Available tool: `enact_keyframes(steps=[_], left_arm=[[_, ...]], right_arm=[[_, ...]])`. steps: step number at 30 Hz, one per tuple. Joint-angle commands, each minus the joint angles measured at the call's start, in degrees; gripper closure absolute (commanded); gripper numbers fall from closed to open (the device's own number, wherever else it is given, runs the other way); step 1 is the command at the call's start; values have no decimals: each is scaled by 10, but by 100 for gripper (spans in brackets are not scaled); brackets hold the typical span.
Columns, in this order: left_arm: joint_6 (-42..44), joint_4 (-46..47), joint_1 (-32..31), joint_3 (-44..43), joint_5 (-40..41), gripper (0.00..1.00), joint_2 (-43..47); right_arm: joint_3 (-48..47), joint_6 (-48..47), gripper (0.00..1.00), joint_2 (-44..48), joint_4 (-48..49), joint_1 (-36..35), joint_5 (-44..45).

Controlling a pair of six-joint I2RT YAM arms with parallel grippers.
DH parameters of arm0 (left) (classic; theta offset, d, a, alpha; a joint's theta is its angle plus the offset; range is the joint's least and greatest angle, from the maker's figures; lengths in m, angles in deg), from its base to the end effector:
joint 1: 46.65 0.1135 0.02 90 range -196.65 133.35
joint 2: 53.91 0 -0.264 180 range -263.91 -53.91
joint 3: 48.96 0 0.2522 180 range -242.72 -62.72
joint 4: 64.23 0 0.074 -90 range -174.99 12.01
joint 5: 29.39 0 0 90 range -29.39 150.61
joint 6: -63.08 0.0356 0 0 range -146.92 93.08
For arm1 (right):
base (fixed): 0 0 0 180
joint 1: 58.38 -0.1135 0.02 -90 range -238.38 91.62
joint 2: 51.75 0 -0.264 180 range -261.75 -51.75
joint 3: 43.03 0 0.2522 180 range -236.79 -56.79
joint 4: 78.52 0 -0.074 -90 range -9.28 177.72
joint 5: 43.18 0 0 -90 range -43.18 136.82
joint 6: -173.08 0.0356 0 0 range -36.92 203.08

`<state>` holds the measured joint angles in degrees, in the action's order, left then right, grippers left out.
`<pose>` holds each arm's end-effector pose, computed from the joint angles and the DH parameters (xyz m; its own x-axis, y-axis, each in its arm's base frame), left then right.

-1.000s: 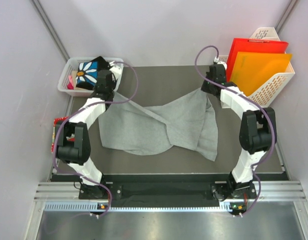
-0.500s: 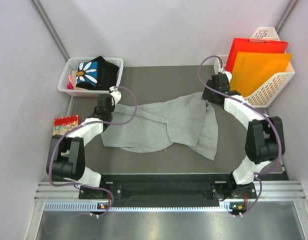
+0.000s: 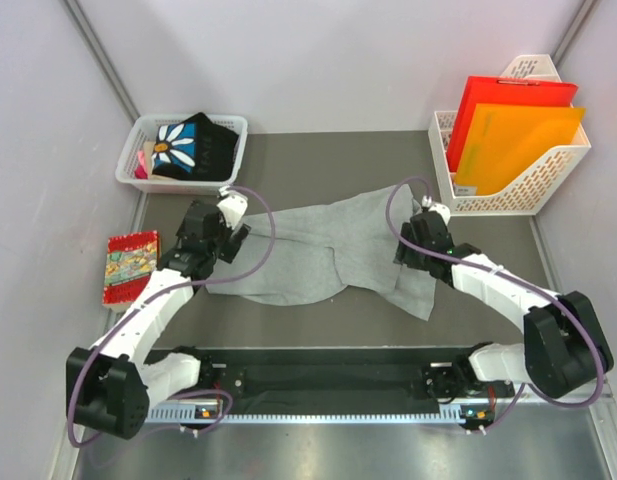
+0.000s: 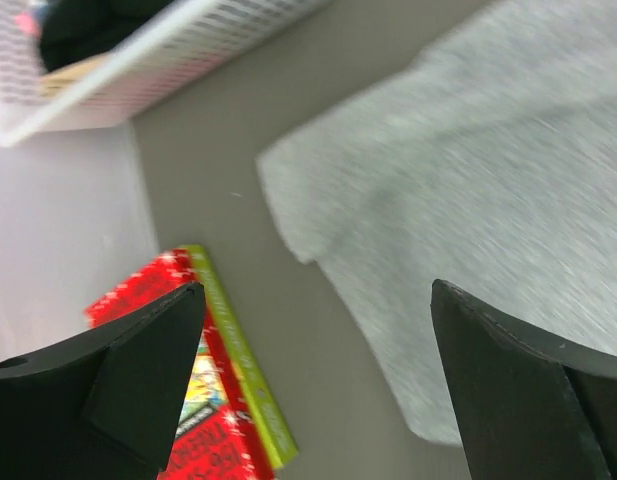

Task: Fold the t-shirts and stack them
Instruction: Flatten out the tshirt

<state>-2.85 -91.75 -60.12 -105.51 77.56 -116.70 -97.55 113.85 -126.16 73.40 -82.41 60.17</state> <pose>0.2356 -0.0458 0.2608 -0.4987 0.5206 -0.6930 0.2086 0.8481 0.4870 0.2398 0.0979 0.2013 -0.7134 0.2269 -0.6630 0.1280 0.9724 0.1952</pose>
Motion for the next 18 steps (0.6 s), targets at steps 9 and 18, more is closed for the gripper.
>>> enact_keyframes(steps=[9,18], left_arm=[[3,43,-116,67,-5,5,-107],[-3,102,-115,22,33,8,-243]], right_arm=[[56,43,44,45,9,-8,-18],[67,47,45,26,17,-10,-33]])
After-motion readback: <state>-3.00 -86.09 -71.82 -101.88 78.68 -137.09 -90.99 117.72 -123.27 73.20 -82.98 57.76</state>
